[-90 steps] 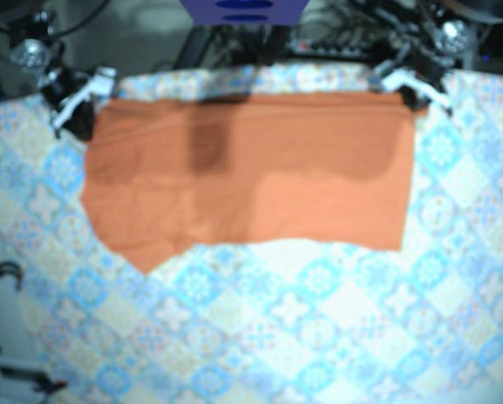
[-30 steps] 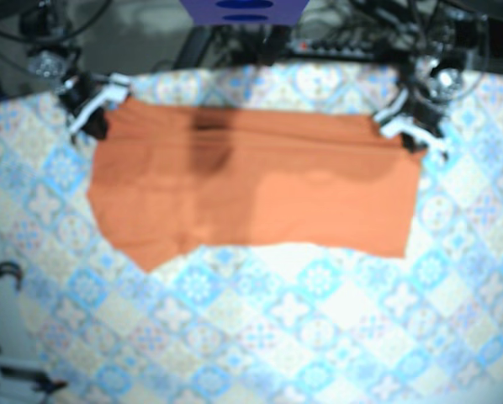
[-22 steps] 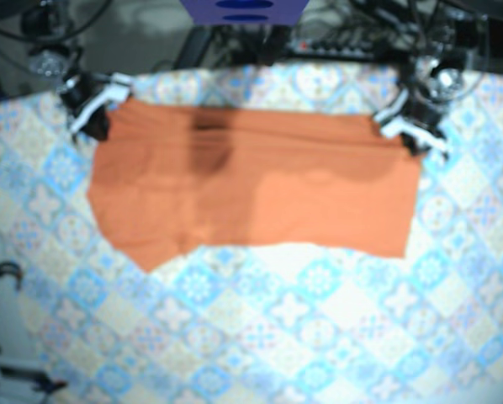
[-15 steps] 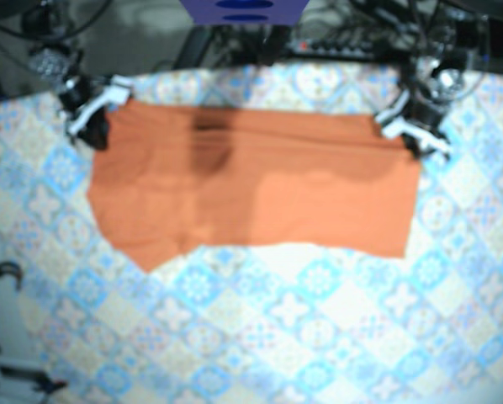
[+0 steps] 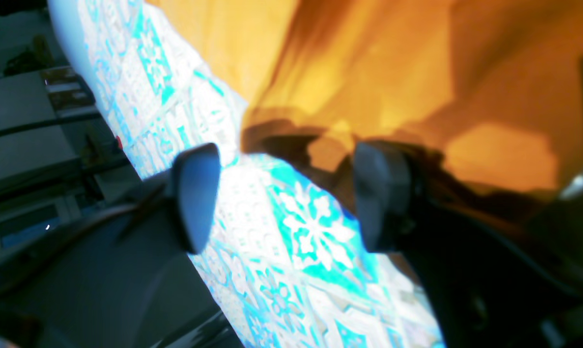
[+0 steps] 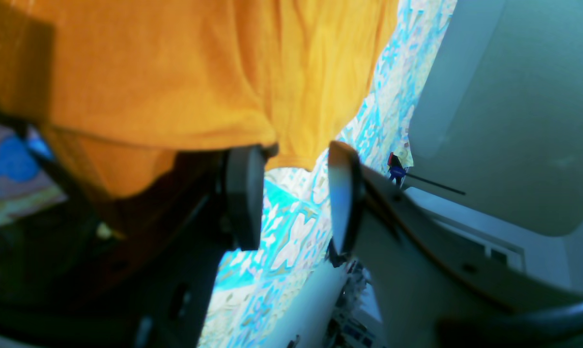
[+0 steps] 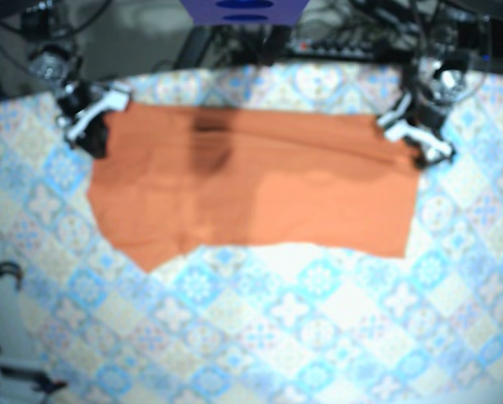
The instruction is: Fold the T-shirt properly
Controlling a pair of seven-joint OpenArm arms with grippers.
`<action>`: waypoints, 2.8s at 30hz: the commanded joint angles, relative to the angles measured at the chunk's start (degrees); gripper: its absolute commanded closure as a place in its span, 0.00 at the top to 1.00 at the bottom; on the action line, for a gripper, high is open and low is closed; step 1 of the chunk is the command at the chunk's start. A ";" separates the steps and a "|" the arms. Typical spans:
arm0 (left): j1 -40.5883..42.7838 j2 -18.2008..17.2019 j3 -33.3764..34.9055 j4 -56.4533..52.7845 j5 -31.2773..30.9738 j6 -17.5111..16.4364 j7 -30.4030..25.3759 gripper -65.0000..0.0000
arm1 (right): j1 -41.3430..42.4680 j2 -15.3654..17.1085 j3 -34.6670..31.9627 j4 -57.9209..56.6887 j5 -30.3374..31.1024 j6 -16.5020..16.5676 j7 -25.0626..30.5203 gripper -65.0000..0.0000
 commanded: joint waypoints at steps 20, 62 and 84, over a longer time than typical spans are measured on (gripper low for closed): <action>0.69 -0.96 -0.76 0.85 0.30 0.45 0.74 0.77 | 2.55 1.08 1.24 0.64 -1.93 1.87 0.11 0.35; 14.67 -0.69 -9.38 8.23 -0.23 0.45 0.74 0.77 | -9.05 -1.03 7.22 1.35 -1.76 1.69 0.46 0.35; 14.67 -0.69 -9.29 8.23 -0.23 0.45 0.74 0.77 | -5.80 -2.70 4.49 1.79 -1.85 1.69 0.19 0.35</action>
